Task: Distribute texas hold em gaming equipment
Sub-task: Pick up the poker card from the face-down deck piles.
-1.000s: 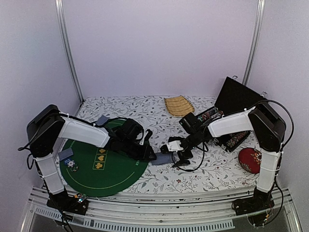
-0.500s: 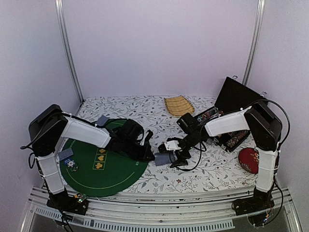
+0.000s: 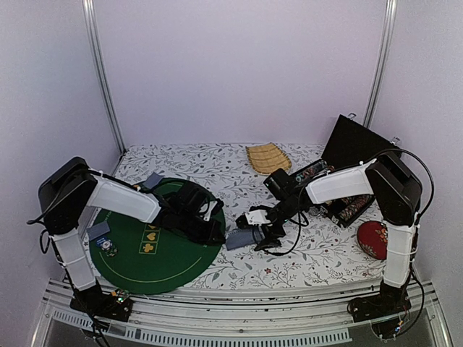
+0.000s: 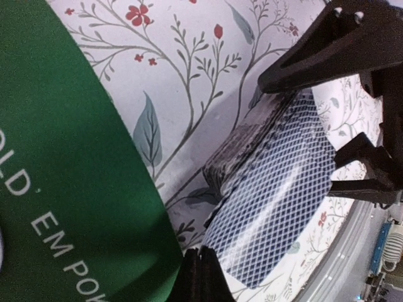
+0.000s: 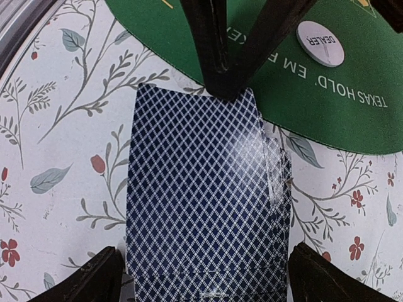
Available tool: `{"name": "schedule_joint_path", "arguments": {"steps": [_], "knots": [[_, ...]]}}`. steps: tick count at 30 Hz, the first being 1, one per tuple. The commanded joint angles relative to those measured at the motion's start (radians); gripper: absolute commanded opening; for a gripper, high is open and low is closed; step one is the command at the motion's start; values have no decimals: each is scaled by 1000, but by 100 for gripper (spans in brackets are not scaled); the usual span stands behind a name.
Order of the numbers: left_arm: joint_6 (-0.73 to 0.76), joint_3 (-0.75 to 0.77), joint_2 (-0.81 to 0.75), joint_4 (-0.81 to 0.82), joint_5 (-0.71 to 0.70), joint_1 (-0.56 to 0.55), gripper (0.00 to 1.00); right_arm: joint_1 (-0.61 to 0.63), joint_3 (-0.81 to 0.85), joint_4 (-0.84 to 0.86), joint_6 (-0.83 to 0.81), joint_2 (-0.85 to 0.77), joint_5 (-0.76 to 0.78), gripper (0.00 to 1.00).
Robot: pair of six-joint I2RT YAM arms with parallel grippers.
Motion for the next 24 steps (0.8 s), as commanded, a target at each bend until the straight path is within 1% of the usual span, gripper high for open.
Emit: {"name": "schedule_joint_path", "arguments": {"steps": [1,3,4,6,9,11,15,18,21,22,24], "knots": [[29,-11,-33,-6,11,15,0,7,5,-43,-6,42,60,94],[28,-8,-32,4,20,15,0,7,5,-46,-4,41,59,94],[28,-8,-33,9,26,16,7,7,4,-48,-4,41,59,94],[27,-8,-35,16,29,15,17,7,4,-51,-4,40,64,94],[24,-13,-25,17,2,24,25,7,4,-53,-5,40,66,94],[17,-15,-6,27,4,35,29,7,5,-51,-6,40,62,94],[5,3,41,82,53,38,34,7,6,-48,-3,41,59,94],[-5,19,57,123,84,32,36,7,7,-50,-3,42,60,94],[-2,25,59,136,93,26,34,7,7,-50,-1,42,60,94],[-1,23,59,134,94,26,32,8,6,-51,-1,42,61,94],[4,20,57,121,95,26,24,6,8,-50,-1,44,61,94]]}}
